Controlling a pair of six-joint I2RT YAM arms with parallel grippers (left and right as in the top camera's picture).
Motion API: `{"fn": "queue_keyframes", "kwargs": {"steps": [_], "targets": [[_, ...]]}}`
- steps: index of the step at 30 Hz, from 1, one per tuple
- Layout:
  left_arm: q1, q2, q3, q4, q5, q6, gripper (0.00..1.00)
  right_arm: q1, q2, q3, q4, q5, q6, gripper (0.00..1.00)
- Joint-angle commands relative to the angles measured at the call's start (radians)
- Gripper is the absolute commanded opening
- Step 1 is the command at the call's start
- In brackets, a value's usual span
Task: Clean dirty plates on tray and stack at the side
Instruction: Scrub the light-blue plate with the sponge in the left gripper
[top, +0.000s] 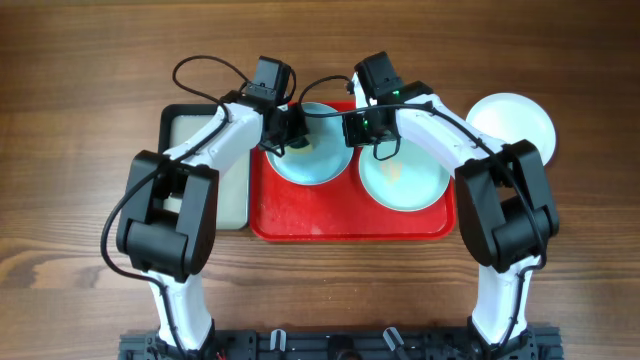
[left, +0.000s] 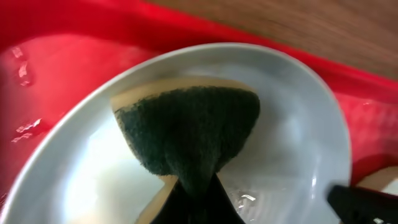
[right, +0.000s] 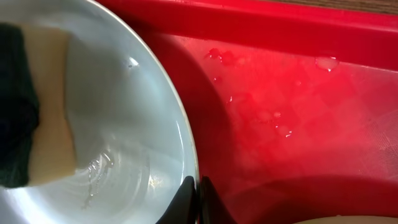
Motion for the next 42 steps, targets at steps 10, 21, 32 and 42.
{"fn": "queue_keyframes", "kwargs": {"steps": [10,21,32,42], "targets": [[-0.014,-0.072,0.005,0.0,0.23,0.018,0.04,0.013,-0.023,0.011,0.008,-0.015,-0.022,0.04],[-0.013,-0.211,0.004,-0.276,-0.083,0.048,0.04,0.013,-0.023,0.011,0.009,-0.016,-0.022,0.04],[-0.013,-0.086,0.001,-0.26,-0.116,0.047,0.04,0.013,-0.023,0.011,0.009,-0.016,-0.022,0.04],[-0.013,0.014,0.0,-0.229,-0.111,0.043,0.04,0.014,-0.023,0.011,0.008,-0.016,-0.022,0.04]]}}
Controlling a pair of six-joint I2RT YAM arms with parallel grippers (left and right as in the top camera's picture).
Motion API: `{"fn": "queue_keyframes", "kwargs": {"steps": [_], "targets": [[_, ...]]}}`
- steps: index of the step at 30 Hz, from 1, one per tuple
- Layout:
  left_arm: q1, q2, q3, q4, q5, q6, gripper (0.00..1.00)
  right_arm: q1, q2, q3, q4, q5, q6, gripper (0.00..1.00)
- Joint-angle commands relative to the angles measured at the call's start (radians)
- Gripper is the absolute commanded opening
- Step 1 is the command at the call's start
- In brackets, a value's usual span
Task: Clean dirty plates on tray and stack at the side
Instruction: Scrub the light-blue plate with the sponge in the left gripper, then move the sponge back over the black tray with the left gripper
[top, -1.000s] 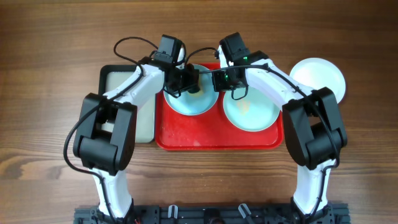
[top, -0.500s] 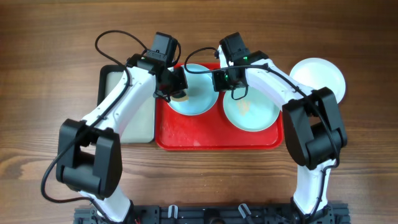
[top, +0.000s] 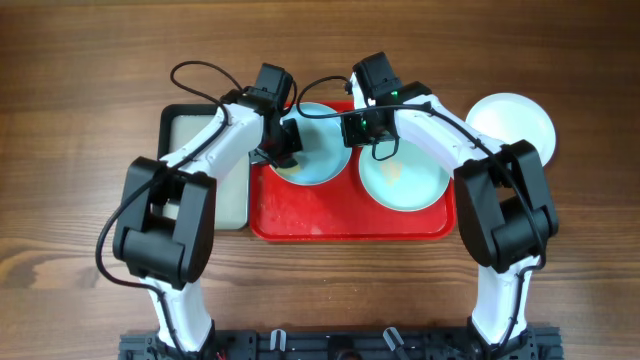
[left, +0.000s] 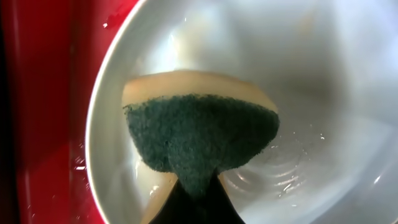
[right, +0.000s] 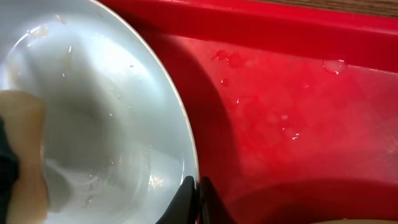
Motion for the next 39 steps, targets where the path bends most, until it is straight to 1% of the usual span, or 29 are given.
{"fn": "queue_keyframes", "kwargs": {"steps": [1,7,9,15,17,19,22,25,29,32,33,35,36,37,39], "targets": [[0.0,0.055,0.0,0.013,0.008,0.012,0.04,0.01,-0.023,0.011,0.002,-0.016,-0.02,0.04],[-0.022,0.088,0.0,0.013,0.154,0.013,0.04,0.013,-0.023,0.011,0.002,-0.016,-0.02,0.04],[-0.034,0.093,0.0,0.019,0.223,0.013,0.04,0.013,-0.023,0.011,0.002,-0.016,-0.02,0.04],[-0.052,0.092,0.001,0.104,0.446,0.016,0.04,0.013,-0.023,0.011,0.003,-0.016,-0.021,0.04],[-0.04,0.077,0.004,0.104,0.455,0.017,0.04,0.013,-0.023,0.011,0.003,-0.016,-0.021,0.04],[-0.02,0.036,0.013,0.101,0.446,0.017,0.04,0.013,-0.023,0.011,0.003,-0.016,-0.021,0.04],[0.017,-0.068,0.023,0.097,0.391,0.016,0.04,0.013,-0.023,0.011,0.003,-0.016,-0.021,0.04],[0.053,-0.195,0.023,0.063,0.289,0.017,0.04,0.013,-0.023,0.011,0.003,-0.016,-0.021,0.05],[0.121,-0.347,0.023,-0.086,0.043,0.043,0.04,0.013,-0.023,0.011,0.003,-0.016,-0.021,0.23],[0.185,-0.394,0.023,-0.196,-0.084,0.043,0.04,0.013,-0.022,0.011,0.003,-0.015,-0.02,0.33],[0.219,-0.399,0.023,-0.243,-0.125,0.043,0.04,0.013,-0.019,0.01,0.003,-0.015,-0.019,0.34],[0.267,-0.399,0.02,-0.29,-0.137,0.053,0.04,0.013,-0.009,0.01,0.01,-0.016,-0.018,0.32],[0.289,-0.398,0.014,-0.298,-0.137,0.07,0.04,0.013,0.002,0.01,0.016,-0.015,-0.018,0.28],[0.318,-0.398,0.005,-0.304,-0.136,0.098,0.04,0.013,0.014,0.01,0.025,-0.016,-0.018,0.21],[0.347,-0.398,0.003,-0.313,-0.136,0.148,0.04,0.013,0.025,0.01,0.036,-0.019,-0.018,0.13]]}}
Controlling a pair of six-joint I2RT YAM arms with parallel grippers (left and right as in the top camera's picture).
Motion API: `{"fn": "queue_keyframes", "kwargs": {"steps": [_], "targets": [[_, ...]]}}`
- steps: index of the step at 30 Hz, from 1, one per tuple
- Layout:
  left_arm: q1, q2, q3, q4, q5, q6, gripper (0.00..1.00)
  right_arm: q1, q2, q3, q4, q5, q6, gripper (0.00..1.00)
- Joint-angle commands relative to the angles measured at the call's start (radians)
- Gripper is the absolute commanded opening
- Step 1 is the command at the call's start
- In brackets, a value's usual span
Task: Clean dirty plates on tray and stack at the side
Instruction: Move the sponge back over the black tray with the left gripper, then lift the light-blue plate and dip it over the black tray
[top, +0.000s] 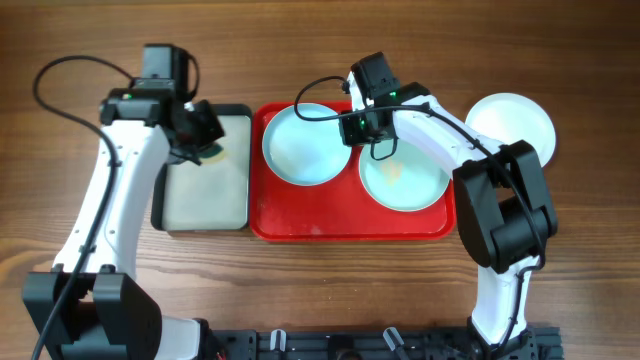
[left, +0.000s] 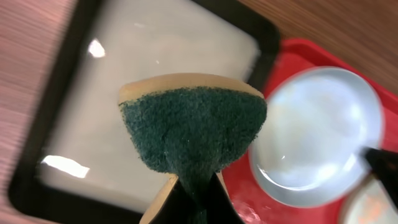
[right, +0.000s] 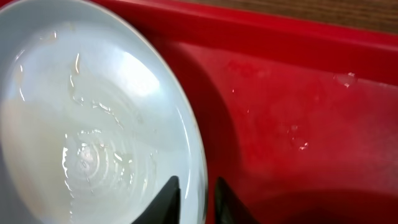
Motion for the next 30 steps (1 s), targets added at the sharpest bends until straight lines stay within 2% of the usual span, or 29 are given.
{"fn": "queue_keyframes", "kwargs": {"steps": [1,3,7,10,14,16,21,27,30], "targets": [[0.061,-0.002,-0.013,-0.021,-0.053,0.131,0.04,0.006,0.026,0.01,0.021,-0.019,-0.002,0.1],[0.071,-0.002,-0.014,-0.039,-0.058,0.15,0.04,0.006,0.026,0.01,0.023,-0.019,-0.002,0.1],[0.074,-0.002,-0.044,-0.037,-0.065,0.152,0.04,0.006,0.027,0.01,0.025,-0.019,-0.003,0.2],[0.074,-0.002,-0.113,0.011,-0.072,0.211,0.04,0.006,0.031,0.01,0.032,-0.018,-0.004,0.22],[0.074,-0.002,-0.209,0.108,-0.076,0.225,0.04,0.006,0.05,0.01,0.041,-0.02,-0.003,0.18],[0.074,-0.002,-0.244,0.15,-0.075,0.224,0.04,0.006,0.051,0.01,0.044,-0.023,-0.003,0.04],[0.074,-0.012,-0.248,0.154,-0.076,0.224,0.04,0.004,0.022,0.034,0.049,-0.013,-0.031,0.04],[0.074,-0.052,-0.248,0.153,-0.075,0.218,0.04,0.004,-0.124,0.05,0.048,0.154,-0.031,0.04],[0.074,-0.088,-0.248,0.153,-0.075,0.189,0.04,0.005,-0.195,0.05,0.062,0.163,-0.031,0.04]]}}
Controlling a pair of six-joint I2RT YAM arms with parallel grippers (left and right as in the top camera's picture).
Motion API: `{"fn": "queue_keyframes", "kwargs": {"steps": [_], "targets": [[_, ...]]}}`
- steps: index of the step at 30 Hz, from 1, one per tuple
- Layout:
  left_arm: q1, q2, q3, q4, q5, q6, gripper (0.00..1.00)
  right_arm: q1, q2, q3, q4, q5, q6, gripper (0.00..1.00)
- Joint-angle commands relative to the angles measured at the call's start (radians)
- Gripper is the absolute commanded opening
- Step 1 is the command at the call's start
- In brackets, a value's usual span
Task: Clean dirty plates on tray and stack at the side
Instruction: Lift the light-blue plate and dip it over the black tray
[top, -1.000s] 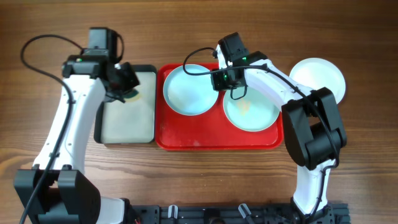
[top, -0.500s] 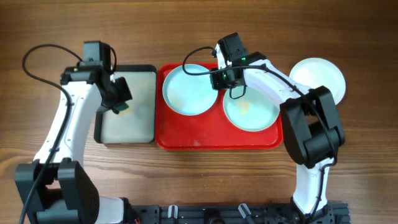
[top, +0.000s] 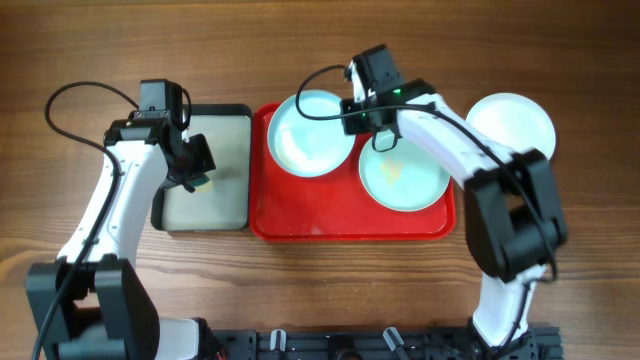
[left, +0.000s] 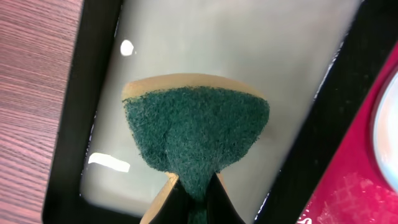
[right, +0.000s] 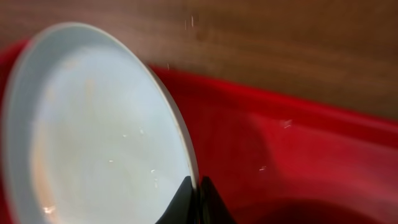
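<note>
My left gripper (top: 196, 168) is shut on a green-and-tan sponge (left: 196, 140), held over the black basin of water (top: 205, 170) left of the red tray (top: 350, 215). My right gripper (top: 352, 105) is shut on the right rim of a pale blue plate (top: 310, 135), which is tilted up at the tray's back left (right: 99, 137). A second plate (top: 403, 175) with yellowish smears lies on the tray's right half. A white plate (top: 512, 125) rests on the table to the right of the tray.
The basin's black rim (left: 68, 124) borders bare wood on its left. Water drops dot the tray floor (right: 298, 162). Cables arch over the back of the tray near both arms.
My right gripper has shut on the pale blue plate's rim and tilted the plate up toward the tray's back edge. My left gripper with the sponge sits lower over the basin.
My left gripper pressed the sponge into the pale blue plate while my right gripper pinched its rim. The sponge was then at another spot in the plate. Then the sponge was over the basin and the right jaws stood apart. Now the plate is gripped and tilted.
</note>
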Motion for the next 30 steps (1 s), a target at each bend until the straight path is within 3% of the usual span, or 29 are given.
{"fn": "queue_keyframes", "kwargs": {"steps": [1,11,16,26,30], "targets": [[0.005,-0.079,-0.002,0.005,-0.016,-0.018,0.04,0.005,-0.125,0.042,0.028,0.058,-0.012,0.04],[0.003,-0.124,-0.008,-0.029,0.043,-0.048,0.04,0.127,-0.138,0.042,0.187,0.064,-0.009,0.04],[0.003,-0.124,-0.046,-0.011,0.047,-0.119,0.04,0.259,-0.124,0.04,0.279,0.229,-0.026,0.04],[0.003,-0.124,-0.108,0.029,0.07,-0.119,0.04,0.44,-0.045,0.04,0.426,0.463,-0.341,0.04],[0.003,-0.124,-0.108,0.04,0.074,-0.118,0.04,0.475,-0.022,0.04,0.5,0.525,-0.587,0.04]]}}
